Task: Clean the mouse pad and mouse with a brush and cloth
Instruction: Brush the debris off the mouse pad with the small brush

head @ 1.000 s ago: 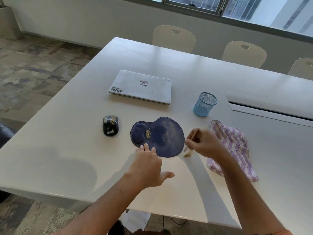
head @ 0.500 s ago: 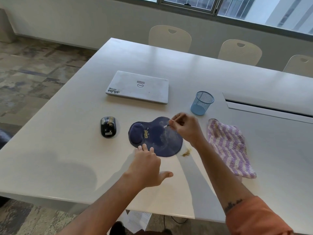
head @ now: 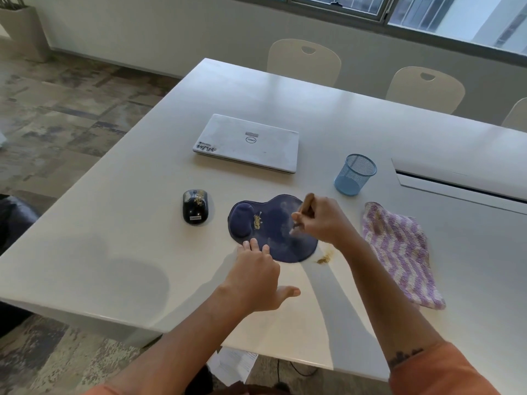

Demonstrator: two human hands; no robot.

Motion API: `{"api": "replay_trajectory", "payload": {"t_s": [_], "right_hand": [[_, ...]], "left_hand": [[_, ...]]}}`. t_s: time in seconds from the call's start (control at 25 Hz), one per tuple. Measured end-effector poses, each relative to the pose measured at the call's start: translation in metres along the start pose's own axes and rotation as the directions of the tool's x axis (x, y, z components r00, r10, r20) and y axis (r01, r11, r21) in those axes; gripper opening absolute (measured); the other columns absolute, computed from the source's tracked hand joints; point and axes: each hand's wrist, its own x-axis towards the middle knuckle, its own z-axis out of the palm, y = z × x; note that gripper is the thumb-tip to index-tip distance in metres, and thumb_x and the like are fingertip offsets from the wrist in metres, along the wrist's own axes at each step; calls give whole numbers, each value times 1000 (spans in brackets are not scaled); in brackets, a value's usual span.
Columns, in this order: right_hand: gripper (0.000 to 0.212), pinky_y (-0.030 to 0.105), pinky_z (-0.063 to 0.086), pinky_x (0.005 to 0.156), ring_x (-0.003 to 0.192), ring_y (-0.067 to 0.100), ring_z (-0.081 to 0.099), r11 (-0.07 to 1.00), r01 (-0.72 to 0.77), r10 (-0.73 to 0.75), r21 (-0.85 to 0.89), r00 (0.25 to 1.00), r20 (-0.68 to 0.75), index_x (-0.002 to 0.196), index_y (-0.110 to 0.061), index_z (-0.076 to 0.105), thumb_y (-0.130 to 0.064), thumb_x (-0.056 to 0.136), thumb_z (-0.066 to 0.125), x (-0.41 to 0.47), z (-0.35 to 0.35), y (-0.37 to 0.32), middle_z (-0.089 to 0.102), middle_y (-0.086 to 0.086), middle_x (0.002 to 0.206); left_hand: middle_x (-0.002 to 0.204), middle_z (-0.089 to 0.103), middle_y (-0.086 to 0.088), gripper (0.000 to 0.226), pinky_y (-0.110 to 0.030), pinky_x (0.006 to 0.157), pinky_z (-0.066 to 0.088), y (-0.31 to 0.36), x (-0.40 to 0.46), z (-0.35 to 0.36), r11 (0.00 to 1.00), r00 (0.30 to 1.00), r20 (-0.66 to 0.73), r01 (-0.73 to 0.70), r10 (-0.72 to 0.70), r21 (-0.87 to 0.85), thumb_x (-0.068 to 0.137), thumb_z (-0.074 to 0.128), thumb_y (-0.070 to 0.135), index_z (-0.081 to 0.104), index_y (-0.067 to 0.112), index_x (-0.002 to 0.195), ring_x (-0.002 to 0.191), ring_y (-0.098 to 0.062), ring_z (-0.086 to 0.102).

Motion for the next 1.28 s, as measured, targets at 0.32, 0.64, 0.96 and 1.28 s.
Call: {"api": "replay_trajectory", "payload": {"t_s": [0.32,0.64,0.96,1.28], "right_hand": [[23,15,44,57,60,12,63,999,38,-36,34,997,-71,80,-12,62,-14,91,82,-5,21,14,71,3,71],[17,26,59,64,63,11,73,990,68,-51,123,989,-136,84,-5,69,-14,92,82,12,6,7,76,0,73],[24,35,56,64,65,24,69,997,51,-48,59,997,-65,80,-10,63,-17,92,82,-16,25,18,73,5,74],[22,23,60,66,67,3,75,969,125,-111,212,991,-76,81,-7,63,-8,92,82,8,23,-6,76,1,80]], "left_hand": [[167,28,-22,101,-59,124,25,0,1,2,1000,1000,3,3,-4,12,95,28,84,49,2,152,153,-53,23],[166,30,-21,99,-59,124,27,1,0,-2,1000,1000,1,-2,2,1,95,30,84,56,4,146,152,-53,25],[167,28,-23,102,-58,124,24,2,0,0,1000,1000,-2,16,-16,14,95,28,83,47,1,152,153,-53,23],[166,30,-22,100,-57,123,27,2,-1,-4,1000,1000,18,3,-4,30,95,28,84,56,3,146,152,-51,25]]}}
